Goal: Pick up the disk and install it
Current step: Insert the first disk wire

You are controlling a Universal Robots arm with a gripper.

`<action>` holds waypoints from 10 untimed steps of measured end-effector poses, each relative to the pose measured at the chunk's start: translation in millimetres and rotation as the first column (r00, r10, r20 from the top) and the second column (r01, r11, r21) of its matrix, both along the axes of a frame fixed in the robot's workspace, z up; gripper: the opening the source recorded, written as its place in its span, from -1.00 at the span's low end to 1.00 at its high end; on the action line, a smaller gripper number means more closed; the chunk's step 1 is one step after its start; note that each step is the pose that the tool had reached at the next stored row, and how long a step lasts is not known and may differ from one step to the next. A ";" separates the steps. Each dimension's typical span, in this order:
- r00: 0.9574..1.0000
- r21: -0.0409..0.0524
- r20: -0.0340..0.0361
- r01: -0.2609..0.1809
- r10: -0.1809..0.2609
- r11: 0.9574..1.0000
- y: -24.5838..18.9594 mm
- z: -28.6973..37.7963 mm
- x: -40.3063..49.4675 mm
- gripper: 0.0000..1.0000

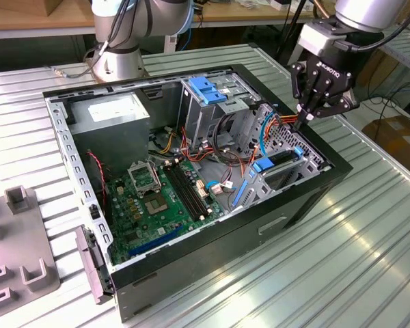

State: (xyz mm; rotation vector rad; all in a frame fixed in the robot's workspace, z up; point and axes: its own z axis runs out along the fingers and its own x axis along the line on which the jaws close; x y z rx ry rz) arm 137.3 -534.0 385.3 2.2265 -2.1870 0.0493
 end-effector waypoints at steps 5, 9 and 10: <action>0.996 -0.001 0.007 -0.094 0.094 0.996 0.1 0.0 -0.1 -0.77; 0.984 -0.002 0.014 -0.176 0.176 0.984 0.1 -0.1 0.0 -0.77; 0.976 -0.002 0.015 -0.217 0.217 0.976 0.1 -0.2 0.0 -0.77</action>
